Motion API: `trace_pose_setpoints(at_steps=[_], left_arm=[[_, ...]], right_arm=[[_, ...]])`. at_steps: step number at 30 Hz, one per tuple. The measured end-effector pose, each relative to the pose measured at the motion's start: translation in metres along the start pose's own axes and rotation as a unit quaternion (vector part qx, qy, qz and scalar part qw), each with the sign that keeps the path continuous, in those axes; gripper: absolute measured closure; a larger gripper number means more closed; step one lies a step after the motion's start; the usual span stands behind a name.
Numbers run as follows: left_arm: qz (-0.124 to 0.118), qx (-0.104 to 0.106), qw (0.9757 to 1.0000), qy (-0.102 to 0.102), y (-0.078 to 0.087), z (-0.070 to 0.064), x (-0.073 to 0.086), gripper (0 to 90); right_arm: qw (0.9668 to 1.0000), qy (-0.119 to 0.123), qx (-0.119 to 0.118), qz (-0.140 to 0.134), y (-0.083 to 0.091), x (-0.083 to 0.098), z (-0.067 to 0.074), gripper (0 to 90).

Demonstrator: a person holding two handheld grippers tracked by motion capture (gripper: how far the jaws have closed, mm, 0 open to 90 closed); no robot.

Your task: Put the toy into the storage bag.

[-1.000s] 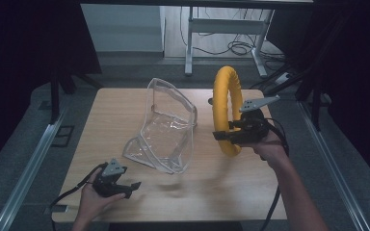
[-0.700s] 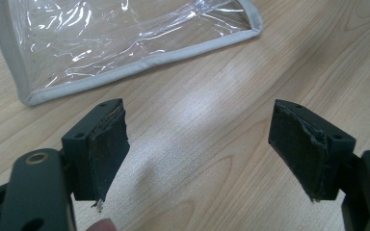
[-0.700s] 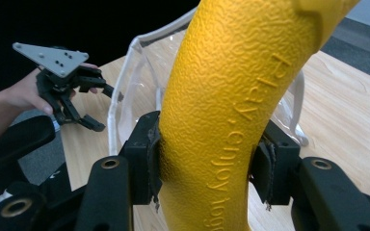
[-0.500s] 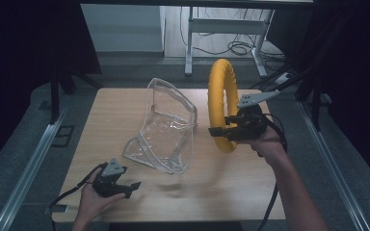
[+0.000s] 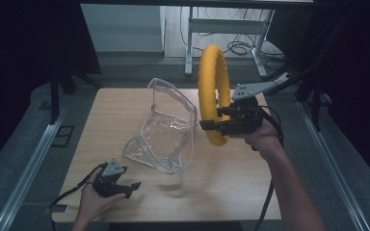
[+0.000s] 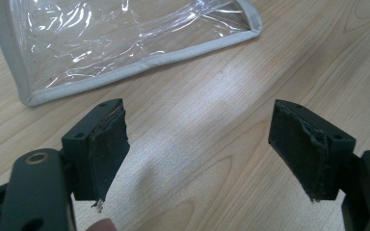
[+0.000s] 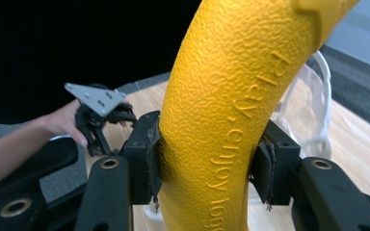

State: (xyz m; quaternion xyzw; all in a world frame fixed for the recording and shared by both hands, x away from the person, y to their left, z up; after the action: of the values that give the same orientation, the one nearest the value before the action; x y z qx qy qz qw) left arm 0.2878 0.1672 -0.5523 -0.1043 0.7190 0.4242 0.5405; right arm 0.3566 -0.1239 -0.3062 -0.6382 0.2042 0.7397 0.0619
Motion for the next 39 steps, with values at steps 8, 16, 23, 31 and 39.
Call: trace_pose_setpoints(at_steps=[8,16,23,31,39], left_arm=[[-0.002,0.000,1.0000,0.000,0.002,0.001,0.000,21.6],[-0.001,0.000,1.0000,0.001,0.002,0.002,0.000,21.6],[-0.002,0.000,1.0000,0.003,0.002,0.002,0.000,21.6],[-0.002,0.000,1.0000,0.004,0.002,0.003,0.001,21.6],[-0.001,-0.001,1.0000,0.003,0.002,0.003,0.001,21.6]], right_arm=[[0.9994,0.012,-0.023,-0.022,-0.017,-0.024,0.013,50.9],[0.9987,0.017,-0.035,-0.033,-0.029,-0.036,0.021,50.8],[0.9975,0.018,-0.050,-0.045,-0.035,-0.044,0.027,50.8],[0.9962,0.019,-0.067,-0.052,-0.046,-0.049,0.035,50.7],[0.9948,0.017,-0.085,-0.054,-0.054,-0.049,0.043,50.7]])
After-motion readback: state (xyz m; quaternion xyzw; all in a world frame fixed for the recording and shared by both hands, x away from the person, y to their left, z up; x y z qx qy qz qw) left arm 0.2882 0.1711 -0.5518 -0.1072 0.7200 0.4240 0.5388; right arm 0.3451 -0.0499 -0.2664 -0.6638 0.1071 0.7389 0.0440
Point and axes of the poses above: each handheld gripper's, and its own axes: y roughly backward along the jaws, x roughly out of its underside, z roughly to its left, the point moved 7 cm from there along -y, roughly forward along the jaws, and after that the axes turned 15 degrees about -z, right-handed, at the moved point
